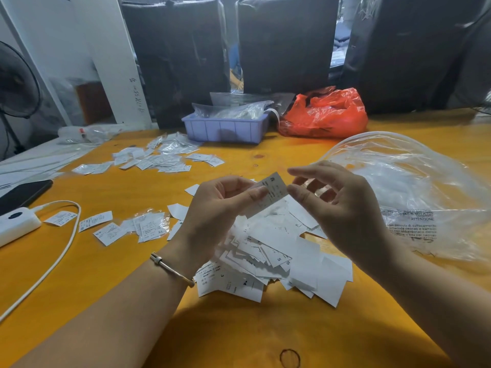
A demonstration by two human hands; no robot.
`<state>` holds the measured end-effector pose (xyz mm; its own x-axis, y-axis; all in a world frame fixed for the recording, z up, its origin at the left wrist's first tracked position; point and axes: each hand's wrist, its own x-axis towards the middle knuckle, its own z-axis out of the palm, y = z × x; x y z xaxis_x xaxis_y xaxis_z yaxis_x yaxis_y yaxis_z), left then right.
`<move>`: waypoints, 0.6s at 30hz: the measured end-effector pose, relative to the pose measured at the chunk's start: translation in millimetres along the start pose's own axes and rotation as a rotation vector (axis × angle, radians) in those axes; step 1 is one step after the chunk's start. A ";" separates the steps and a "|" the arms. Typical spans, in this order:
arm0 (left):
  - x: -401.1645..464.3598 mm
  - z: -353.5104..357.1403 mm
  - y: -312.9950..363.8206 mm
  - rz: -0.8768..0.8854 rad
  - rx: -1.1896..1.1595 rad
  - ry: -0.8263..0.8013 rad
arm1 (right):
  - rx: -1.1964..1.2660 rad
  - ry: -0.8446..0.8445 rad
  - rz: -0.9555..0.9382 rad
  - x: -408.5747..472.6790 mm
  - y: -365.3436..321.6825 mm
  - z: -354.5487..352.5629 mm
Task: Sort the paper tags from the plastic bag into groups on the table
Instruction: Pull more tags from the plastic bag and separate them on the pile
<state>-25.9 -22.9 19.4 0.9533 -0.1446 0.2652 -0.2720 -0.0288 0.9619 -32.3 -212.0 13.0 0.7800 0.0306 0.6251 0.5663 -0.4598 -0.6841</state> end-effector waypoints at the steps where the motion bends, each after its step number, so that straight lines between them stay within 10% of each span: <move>1: 0.1 -0.8 -0.4 -0.004 0.000 0.013 | -0.047 -0.008 -0.037 -0.2 -0.9 1.0; 18: 1.3 -0.6 -4.0 0.003 -0.055 -0.035 | 0.006 -0.235 0.043 -2.4 -0.2 6.0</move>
<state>-23.5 -22.4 15.9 0.9471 -0.1788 0.2664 -0.2661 0.0260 0.9636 -32.6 -206.7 9.4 0.8438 0.2168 0.4909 0.5319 -0.4598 -0.7111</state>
